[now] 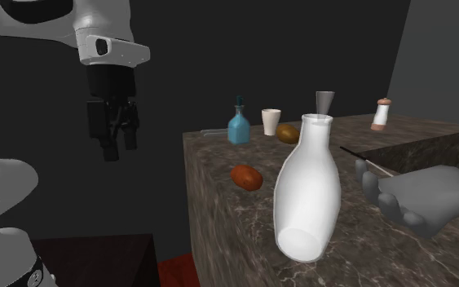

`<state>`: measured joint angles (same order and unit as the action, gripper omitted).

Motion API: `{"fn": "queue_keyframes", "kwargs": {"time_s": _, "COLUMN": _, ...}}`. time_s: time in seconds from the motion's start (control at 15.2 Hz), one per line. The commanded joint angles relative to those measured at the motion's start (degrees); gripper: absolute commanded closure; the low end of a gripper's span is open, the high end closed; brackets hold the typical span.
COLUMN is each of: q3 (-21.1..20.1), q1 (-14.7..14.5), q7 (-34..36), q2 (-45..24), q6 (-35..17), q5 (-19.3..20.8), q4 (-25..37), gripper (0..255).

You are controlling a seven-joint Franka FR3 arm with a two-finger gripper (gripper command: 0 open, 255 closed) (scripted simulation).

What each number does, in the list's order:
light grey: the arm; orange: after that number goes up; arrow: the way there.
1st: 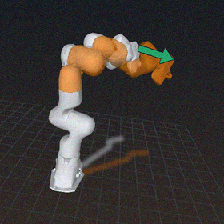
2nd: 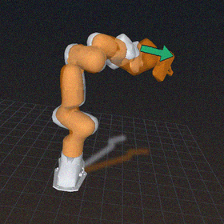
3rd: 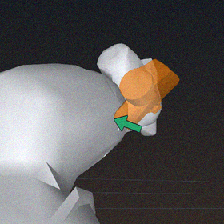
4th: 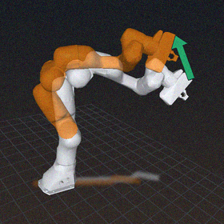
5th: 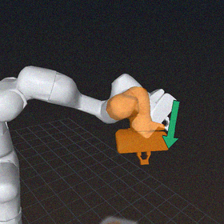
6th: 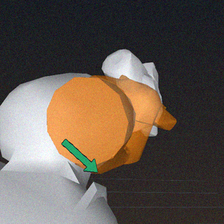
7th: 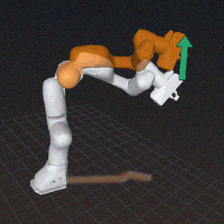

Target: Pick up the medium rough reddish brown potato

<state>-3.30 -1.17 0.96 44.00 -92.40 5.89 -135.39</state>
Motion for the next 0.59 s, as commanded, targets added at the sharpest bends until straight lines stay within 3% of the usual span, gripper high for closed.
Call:
{"fn": "queue_keyframes", "kwargs": {"time_s": 0.0, "q3": 0.0, "q1": 0.0, "q7": 0.0, "q2": 0.0, "q6": 0.0, "q5": 0.0, "q4": 0.0, "gripper": 0}}
{"fn": "queue_keyframes", "kwargs": {"time_s": 0.53, "q3": -8.6, "q1": 4.28, "q7": 26.72, "q2": -14.86, "q6": -5.77, "q5": -8.6, "q4": 7.28, "gripper": 0}}
